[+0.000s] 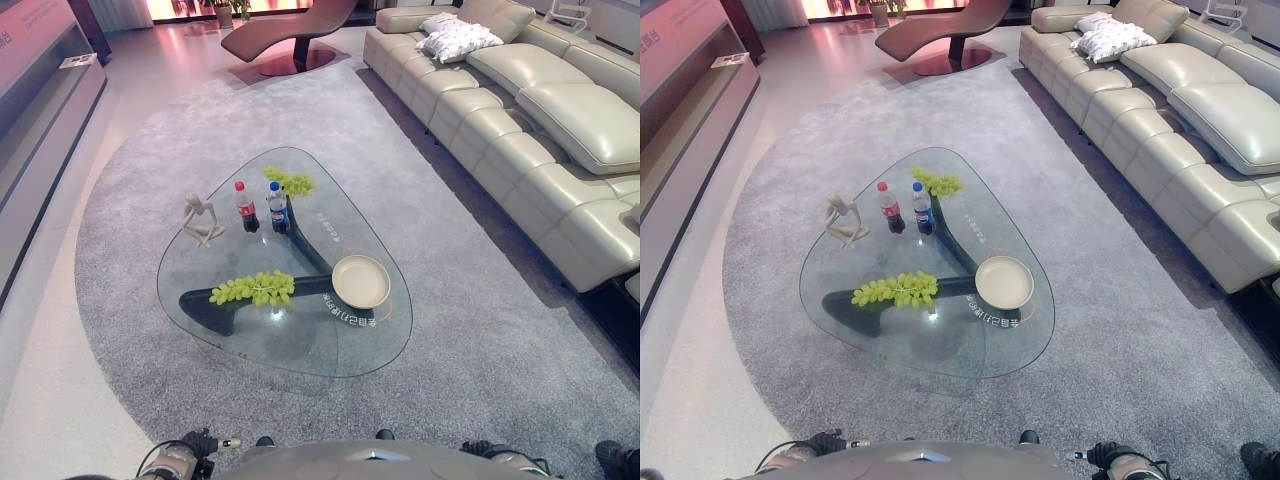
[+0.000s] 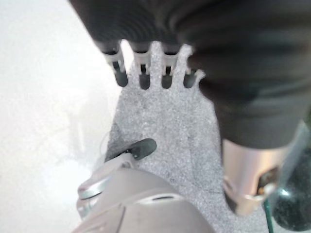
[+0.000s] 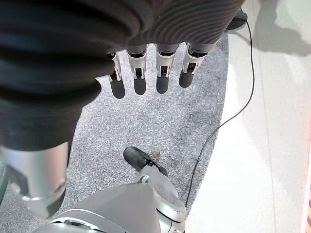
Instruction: Pick up fruits into the plate
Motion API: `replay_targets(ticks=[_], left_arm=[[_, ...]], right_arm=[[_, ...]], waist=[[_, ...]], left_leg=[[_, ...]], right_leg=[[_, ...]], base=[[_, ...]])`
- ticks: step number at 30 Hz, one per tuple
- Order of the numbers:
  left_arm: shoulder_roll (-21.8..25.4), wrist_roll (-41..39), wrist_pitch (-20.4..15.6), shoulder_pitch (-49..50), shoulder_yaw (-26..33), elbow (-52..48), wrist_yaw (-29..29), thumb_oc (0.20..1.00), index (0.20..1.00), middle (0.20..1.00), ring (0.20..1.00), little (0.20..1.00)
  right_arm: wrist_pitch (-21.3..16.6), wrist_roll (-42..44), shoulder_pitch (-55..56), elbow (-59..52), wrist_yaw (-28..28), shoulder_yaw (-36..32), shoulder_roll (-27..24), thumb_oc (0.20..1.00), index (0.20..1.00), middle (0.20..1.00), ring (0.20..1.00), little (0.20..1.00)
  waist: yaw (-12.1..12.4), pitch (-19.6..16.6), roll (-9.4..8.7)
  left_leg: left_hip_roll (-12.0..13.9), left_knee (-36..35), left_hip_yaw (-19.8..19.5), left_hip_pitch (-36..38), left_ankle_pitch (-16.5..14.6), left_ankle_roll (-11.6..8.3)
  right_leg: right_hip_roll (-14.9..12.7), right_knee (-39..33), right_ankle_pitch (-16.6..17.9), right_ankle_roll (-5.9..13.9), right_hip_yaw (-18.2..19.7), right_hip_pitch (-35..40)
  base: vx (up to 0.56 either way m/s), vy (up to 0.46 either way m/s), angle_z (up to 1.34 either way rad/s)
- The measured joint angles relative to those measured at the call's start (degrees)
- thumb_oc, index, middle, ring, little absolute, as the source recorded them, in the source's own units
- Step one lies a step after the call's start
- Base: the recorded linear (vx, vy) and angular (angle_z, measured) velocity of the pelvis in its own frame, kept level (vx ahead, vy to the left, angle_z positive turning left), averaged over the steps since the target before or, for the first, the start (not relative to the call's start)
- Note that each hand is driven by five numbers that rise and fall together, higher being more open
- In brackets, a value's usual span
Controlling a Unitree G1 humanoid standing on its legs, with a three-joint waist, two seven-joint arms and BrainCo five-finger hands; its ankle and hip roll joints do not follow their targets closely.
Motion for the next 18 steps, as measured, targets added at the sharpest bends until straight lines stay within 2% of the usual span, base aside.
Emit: replay_targets(ticks=[5, 11, 18], left_arm=[[0.0, -0.6, -1.1, -0.7, 0.0, 0.0, 0.9, 1.000, 1.000, 1.000, 1.000, 1.000], [0.0, -1.3, -5.0, -1.5, 0.0, -1.5, 4.2, 1.000, 1.000, 1.000, 1.000, 1.000], [0.5, -3.4, -10.6, -5.2, -0.1, -6.9, 12.4, 1.000, 1.000, 1.000, 1.000, 1.000]], right_arm=[[0.1, 1.2, -0.8, -0.1, -0.1, 0.0, 0.0, 1.000, 1.000, 1.000, 1.000, 1.000], [0.2, 2.9, -1.8, -0.7, -0.1, 0.0, 0.0, 1.000, 1.000, 1.000, 1.000, 1.000], [0.7, 4.7, -4.1, -0.9, 0.0, 0.0, -1.3, 1.000, 1.000, 1.000, 1.000, 1.000]], waist=[[0.0, 1.2, 0.10], [-0.1, 1.7, 0.67], [-0.6, 4.5, 1.95]], left_leg=[[0.0, 0.1, 0.1, -0.5, 0.1, -0.10], [0.0, 0.2, 0.2, -0.8, 0.1, -0.15], [-0.1, 0.2, 0.3, -2.0, 0.2, -0.19]], right_leg=[[0.0, 0.0, 0.0, -0.01, 0.1, -0.4], [0.1, 0.2, 0.1, -0.04, 0.2, -1.0], [0.1, 0.3, 0.2, -0.13, 0.5, -2.4]], base=[[0.00, 0.000, 0.00], [0.00, 0.000, 0.00], [-0.05, 0.031, -0.02]])
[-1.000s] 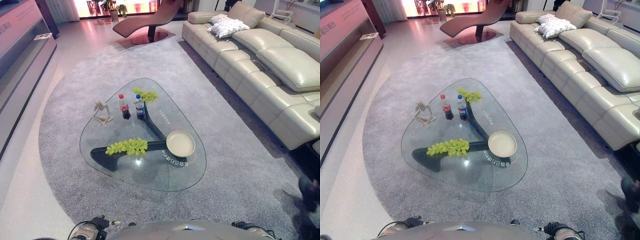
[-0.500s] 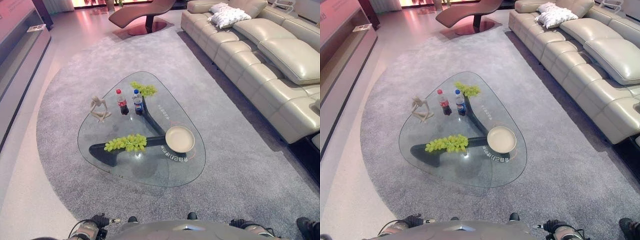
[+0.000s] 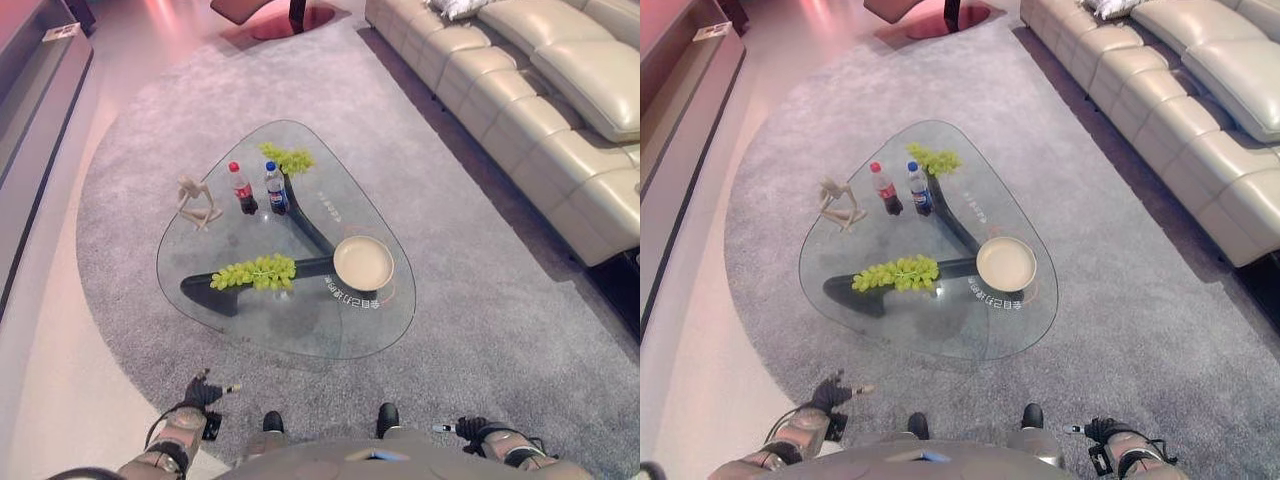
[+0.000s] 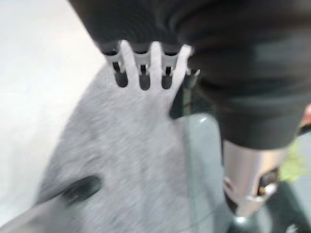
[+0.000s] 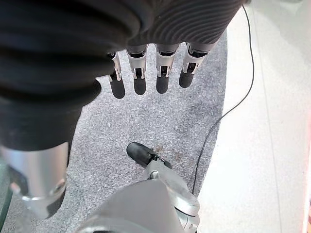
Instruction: Pick up fruits into the plate
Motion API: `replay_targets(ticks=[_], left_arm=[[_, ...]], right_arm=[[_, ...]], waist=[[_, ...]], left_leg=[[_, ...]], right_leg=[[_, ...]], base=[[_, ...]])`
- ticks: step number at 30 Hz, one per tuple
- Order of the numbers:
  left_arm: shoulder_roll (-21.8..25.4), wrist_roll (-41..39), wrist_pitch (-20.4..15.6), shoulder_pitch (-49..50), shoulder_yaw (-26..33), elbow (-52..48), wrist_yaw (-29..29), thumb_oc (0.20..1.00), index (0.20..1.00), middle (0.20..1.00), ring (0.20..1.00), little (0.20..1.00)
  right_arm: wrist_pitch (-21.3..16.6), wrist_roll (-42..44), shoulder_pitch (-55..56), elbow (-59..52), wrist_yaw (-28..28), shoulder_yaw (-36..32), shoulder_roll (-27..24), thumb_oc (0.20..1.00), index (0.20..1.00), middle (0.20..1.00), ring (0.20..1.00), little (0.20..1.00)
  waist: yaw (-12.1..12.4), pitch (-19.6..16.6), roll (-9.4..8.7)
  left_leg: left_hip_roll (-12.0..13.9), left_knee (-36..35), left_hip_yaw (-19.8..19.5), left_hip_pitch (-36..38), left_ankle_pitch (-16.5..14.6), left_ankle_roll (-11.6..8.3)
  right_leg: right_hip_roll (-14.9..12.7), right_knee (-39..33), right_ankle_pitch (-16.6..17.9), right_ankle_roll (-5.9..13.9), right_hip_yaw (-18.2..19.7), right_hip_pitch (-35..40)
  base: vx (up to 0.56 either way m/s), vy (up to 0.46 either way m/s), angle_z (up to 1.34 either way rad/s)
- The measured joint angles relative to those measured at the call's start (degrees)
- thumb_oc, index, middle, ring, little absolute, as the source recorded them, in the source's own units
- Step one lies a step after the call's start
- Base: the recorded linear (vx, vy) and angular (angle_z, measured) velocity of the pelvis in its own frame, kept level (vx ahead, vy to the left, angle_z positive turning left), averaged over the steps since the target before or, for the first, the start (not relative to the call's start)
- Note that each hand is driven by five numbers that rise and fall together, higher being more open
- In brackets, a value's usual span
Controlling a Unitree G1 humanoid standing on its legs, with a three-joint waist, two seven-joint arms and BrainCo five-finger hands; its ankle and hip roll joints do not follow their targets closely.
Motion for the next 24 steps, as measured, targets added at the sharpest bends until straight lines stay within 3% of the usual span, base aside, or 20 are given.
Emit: replay_targets(ticks=[5, 10, 13, 24], left_arm=[[4.0, 1.0, -1.4, -4.0, -2.8, -6.5, 6.3, 1.000, 1.000, 1.000, 1.000, 1.000], [11.4, 3.7, -1.3, -14.3, -4.6, -11.1, 11.6, 1.000, 1.000, 1.000, 1.000, 1.000], [14.2, 4.5, -1.3, -17.3, -5.3, -11.7, 12.3, 1.000, 1.000, 1.000, 1.000, 1.000], [21.5, 14.3, 1.2, -34.5, -10.4, -11.6, 17.6, 1.000, 1.000, 1.000, 1.000, 1.000]], right_arm=[[-0.2, 1.5, -2.0, -0.2, 0.0, 0.3, -1.5, 1.000, 1.000, 1.000, 1.000, 1.000], [-1.4, 3.7, -6.5, -1.5, -0.5, 2.3, -4.2, 1.000, 1.000, 1.000, 1.000, 1.000], [-2.9, 4.4, -7.1, -1.9, -0.6, 2.4, -5.1, 1.000, 1.000, 1.000, 1.000, 1.000], [-5.1, 7.7, -16.4, -4.4, -0.6, 4.7, -9.3, 1.000, 1.000, 1.000, 1.000, 1.000]], waist=[[-0.7, 2.0, 0.67], [-2.0, 8.5, 1.86], [-2.7, 9.3, 2.09], [-3.6, 19.7, 1.51]], left_leg=[[0.0, 0.0, 0.8, -2.6, 0.6, 0.02], [0.0, 0.0, 1.4, -5.3, 1.8, 0.07], [0.1, 0.0, 1.7, -6.8, 1.9, -0.05], [0.0, 1.7, 2.0, -13.8, 3.0, -0.58]], right_leg=[[0.1, 0.0, 0.9, -0.35, 0.9, -3.2], [0.2, 0.0, 2.4, -0.70, 1.9, -6.3], [0.4, 0.0, 2.5, -0.80, 2.2, -8.0], [0.2, 0.6, 4.1, -1.30, 2.3, -14.4]], base=[[-0.15, 0.060, -0.08], [-0.14, 0.054, -0.09], [-0.10, -0.001, -0.06], [-0.09, 0.002, -0.01]])
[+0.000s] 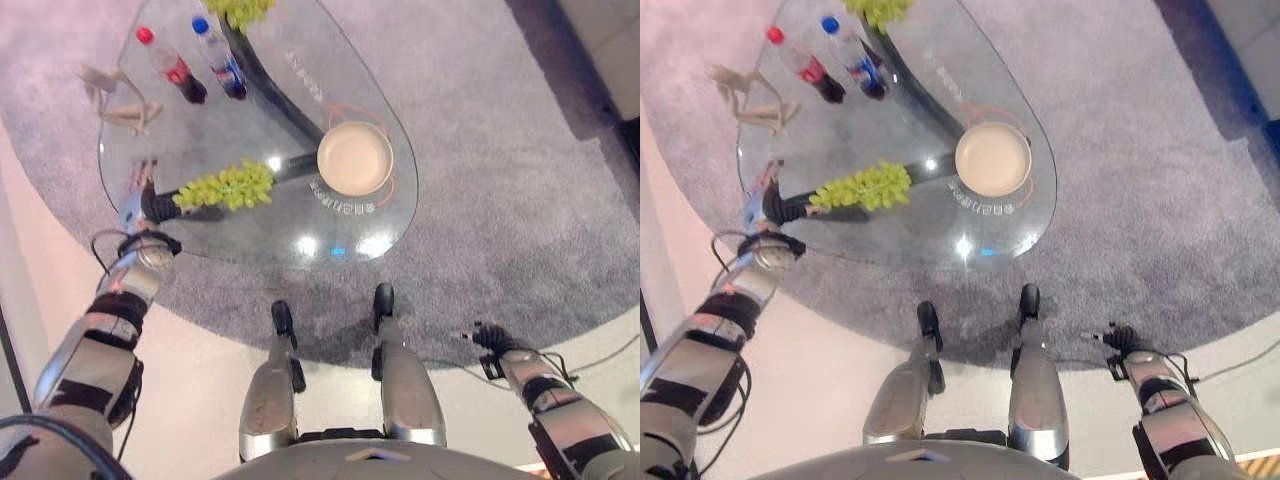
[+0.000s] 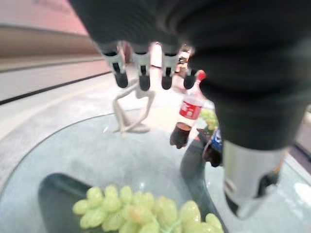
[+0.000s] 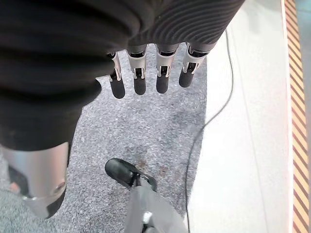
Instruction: Pick up fruits into the plate
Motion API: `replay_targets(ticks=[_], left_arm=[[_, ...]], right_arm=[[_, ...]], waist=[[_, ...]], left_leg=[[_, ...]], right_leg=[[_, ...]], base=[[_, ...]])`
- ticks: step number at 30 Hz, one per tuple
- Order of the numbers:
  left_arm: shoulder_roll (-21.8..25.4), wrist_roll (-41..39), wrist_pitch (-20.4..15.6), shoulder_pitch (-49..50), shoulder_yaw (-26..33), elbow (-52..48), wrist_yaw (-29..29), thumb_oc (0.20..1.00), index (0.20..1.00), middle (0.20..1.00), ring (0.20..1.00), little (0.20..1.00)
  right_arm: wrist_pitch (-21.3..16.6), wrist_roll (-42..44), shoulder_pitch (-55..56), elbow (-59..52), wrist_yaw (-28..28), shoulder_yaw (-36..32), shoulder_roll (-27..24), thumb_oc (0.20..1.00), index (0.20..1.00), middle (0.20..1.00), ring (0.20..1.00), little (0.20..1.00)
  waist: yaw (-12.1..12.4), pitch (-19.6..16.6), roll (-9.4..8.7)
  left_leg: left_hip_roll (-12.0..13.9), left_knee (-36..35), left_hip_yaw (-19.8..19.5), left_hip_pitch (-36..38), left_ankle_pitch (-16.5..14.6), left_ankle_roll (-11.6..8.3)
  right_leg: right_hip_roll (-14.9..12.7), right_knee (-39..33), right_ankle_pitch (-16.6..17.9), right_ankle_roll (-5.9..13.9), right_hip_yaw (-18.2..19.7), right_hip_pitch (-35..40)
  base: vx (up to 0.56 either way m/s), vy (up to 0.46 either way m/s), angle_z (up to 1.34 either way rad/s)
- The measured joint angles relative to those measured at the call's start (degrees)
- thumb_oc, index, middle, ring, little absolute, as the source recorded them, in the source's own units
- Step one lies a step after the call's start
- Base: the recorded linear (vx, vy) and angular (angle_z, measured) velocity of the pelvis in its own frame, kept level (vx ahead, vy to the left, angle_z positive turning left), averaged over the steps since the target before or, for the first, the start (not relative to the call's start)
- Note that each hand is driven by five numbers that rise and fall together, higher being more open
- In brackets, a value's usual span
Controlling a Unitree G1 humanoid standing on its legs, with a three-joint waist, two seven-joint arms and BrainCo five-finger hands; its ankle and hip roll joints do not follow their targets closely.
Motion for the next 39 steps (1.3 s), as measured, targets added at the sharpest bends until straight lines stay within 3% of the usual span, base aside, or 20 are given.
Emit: replay_targets(ticks=[6, 15, 22, 28, 39], left_arm=[[0.2, 3.0, 2.5, -6.7, -4.4, 3.1, 1.6, 1.000, 1.000, 1.000, 1.000, 1.000], [0.5, 7.4, 4.0, -15.9, -10.6, 8.5, 2.2, 1.000, 1.000, 1.000, 1.000, 1.000], [0.6, 6.9, 4.6, -19.9, -14.7, 8.8, -3.9, 1.000, 1.000, 1.000, 1.000, 1.000], [0.6, 6.9, 5.6, -21.2, -17.1, 9.7, -5.4, 1.000, 1.000, 1.000, 1.000, 1.000], [1.1, 7.0, 11.1, -20.9, -16.7, 13.1, 2.2, 1.000, 1.000, 1.000, 1.000, 1.000]], right_arm=[[-0.1, 0.1, -2.5, -1.4, -0.7, 2.4, 0.1, 1.000, 1.000, 1.000, 1.000, 1.000], [-0.6, 2.4, -5.5, -2.5, -2.2, 4.3, -0.4, 1.000, 1.000, 1.000, 1.000, 1.000], [-0.5, 2.8, -6.9, -5.1, -3.2, 4.4, -0.9, 1.000, 1.000, 1.000, 1.000, 1.000], [-0.9, 3.3, -7.1, -7.4, -5.3, 4.4, -1.4, 1.000, 1.000, 1.000, 1.000, 1.000], [-3.3, 3.3, -6.1, -8.2, -7.4, 4.3, -1.8, 1.000, 1.000, 1.000, 1.000, 1.000]], waist=[[-0.8, 1.1, -0.10], [-2.2, 1.2, -0.38], [-4.1, 1.6, -1.32], [-5.4, 1.7, -1.36], [-5.6, 1.7, -1.43]], left_leg=[[0.0, 0.3, 0.2, -2.6, 0.1, -0.03], [-0.2, 4.5, 0.2, -12.8, 0.2, 0.19], [-0.1, 9.6, 0.1, -20.2, 0.2, 0.45], [0.0, 13.2, -0.7, -25.7, 0.0, 0.78], [0.1, 17.3, -0.9, -31.1, -0.9, 0.92]], right_leg=[[-0.2, 1.9, 0.0, -0.01, 0.0, -3.5], [-0.9, 7.5, -0.1, 0.02, 0.8, -14.6], [-1.3, 13.4, -1.0, -0.51, 2.3, -22.8], [-1.7, 18.3, -2.6, -0.63, 2.8, -28.8], [-1.9, 22.7, -3.6, -1.10, 3.9, -34.7]], base=[[-0.04, -0.004, -0.02], [-0.01, 0.007, -0.01], [0.00, 0.006, -0.01], [0.02, 0.031, 0.04], [0.00, 0.008, -0.01]])
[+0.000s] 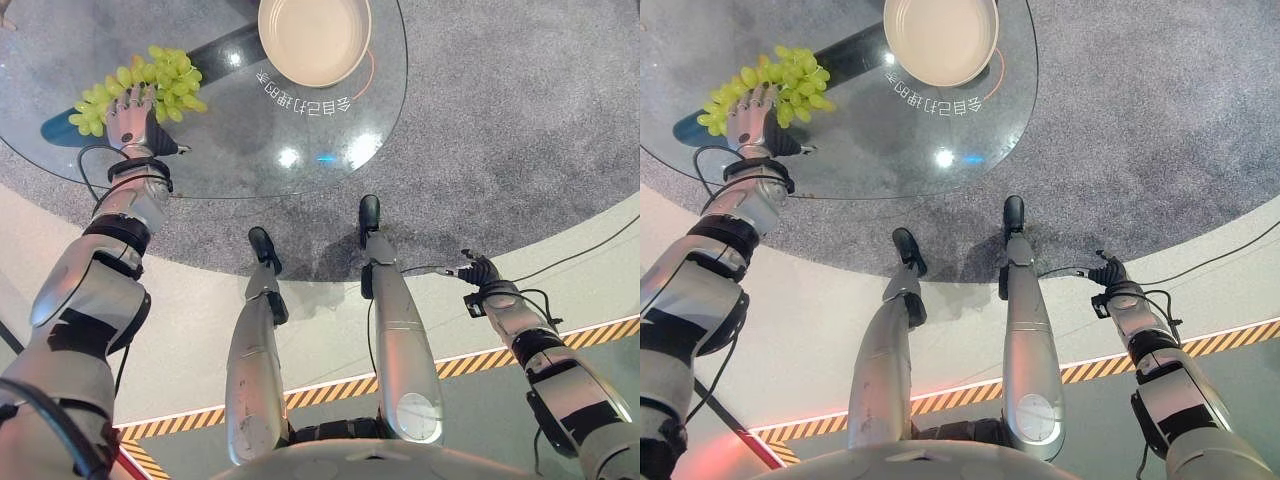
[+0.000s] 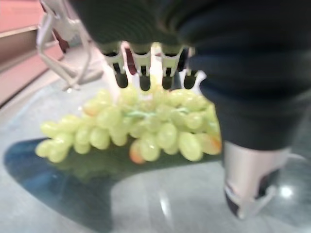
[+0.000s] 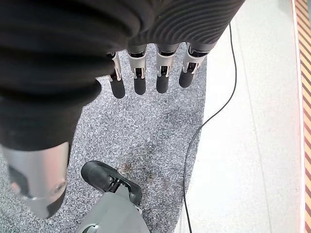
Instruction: Pick up fruits into the plate
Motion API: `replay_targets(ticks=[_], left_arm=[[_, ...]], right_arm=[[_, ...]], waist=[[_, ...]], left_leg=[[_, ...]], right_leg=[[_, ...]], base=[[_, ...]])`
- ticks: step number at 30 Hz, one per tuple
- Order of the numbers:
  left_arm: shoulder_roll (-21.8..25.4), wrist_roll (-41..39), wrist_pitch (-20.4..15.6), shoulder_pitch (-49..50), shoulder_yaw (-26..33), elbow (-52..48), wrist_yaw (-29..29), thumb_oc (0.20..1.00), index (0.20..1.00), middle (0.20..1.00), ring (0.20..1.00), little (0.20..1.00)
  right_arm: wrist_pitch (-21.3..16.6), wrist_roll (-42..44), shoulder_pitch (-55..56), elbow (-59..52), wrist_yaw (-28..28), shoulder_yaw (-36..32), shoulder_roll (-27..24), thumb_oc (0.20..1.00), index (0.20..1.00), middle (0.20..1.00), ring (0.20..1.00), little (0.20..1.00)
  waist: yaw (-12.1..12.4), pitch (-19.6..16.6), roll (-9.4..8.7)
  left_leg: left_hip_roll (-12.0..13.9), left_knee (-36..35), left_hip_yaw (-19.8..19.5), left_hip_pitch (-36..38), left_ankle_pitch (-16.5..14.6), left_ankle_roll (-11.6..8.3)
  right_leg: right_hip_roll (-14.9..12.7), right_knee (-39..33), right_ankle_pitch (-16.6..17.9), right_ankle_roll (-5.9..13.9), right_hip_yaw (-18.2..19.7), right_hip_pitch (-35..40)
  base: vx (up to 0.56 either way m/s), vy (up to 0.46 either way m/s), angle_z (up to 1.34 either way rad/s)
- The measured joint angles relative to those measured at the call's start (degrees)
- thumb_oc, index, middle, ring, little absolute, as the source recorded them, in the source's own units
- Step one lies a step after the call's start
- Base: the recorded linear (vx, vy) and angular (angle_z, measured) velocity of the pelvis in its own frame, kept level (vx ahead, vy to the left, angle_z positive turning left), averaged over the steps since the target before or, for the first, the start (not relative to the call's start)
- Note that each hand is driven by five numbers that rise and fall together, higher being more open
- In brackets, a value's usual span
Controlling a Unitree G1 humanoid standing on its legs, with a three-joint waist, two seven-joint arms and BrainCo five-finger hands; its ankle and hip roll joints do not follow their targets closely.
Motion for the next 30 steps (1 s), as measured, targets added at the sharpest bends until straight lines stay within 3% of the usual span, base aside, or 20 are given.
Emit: replay_targets(ticks=[7, 17, 23, 30], left_arm=[[1.8, 0.2, 2.6, 0.0, 4.2, 1.0, 8.5, 1.000, 1.000, 1.000, 1.000, 1.000], [3.6, 0.2, 2.1, -0.2, 7.1, -1.1, 16.9, 1.000, 1.000, 1.000, 1.000, 1.000], [3.6, 0.5, -0.1, -1.9, 7.0, -1.0, 14.8, 1.000, 1.000, 1.000, 1.000, 1.000], [5.2, 0.4, -1.3, -8.1, 2.3, 0.6, 4.7, 1.000, 1.000, 1.000, 1.000, 1.000]], right_arm=[[-2.3, 0.0, 1.7, 0.2, 0.0, 0.0, 0.0, 1.000, 1.000, 1.000, 1.000, 1.000], [-3.8, 0.0, 3.3, 0.0, -0.5, 0.2, 0.2, 1.000, 1.000, 1.000, 1.000, 1.000], [-3.9, 0.0, 3.4, 0.0, -0.5, 0.2, 0.2, 1.000, 1.000, 1.000, 1.000, 1.000], [-3.9, -0.1, 3.4, -0.1, -0.5, 0.1, 0.1, 1.000, 1.000, 1.000, 1.000, 1.000]], waist=[[0.0, 0.2, -0.65], [0.1, 0.2, -1.09], [0.0, 0.2, -1.12], [-1.3, 0.2, -1.30]], left_leg=[[0.1, 1.3, -0.7, -1.2, -0.3, -0.11], [0.2, 2.9, -1.3, -3.0, -1.0, 0.01], [0.2, 2.9, -1.3, -3.0, -1.0, 0.01], [0.0, 3.3, -1.0, -5.3, -1.2, 0.20]], right_leg=[[0.0, 1.2, -0.5, -0.09, -0.2, -0.9], [0.0, 1.5, -0.5, -0.09, -0.4, -1.7], [-0.1, 1.5, -0.5, -0.06, -0.4, -1.7], [-0.2, 1.3, -0.5, 0.04, 0.0, -3.8]], base=[[0.00, -0.003, 0.00], [0.00, -0.003, 0.01], [0.00, 0.024, 0.00], [0.01, 0.101, -0.01]])
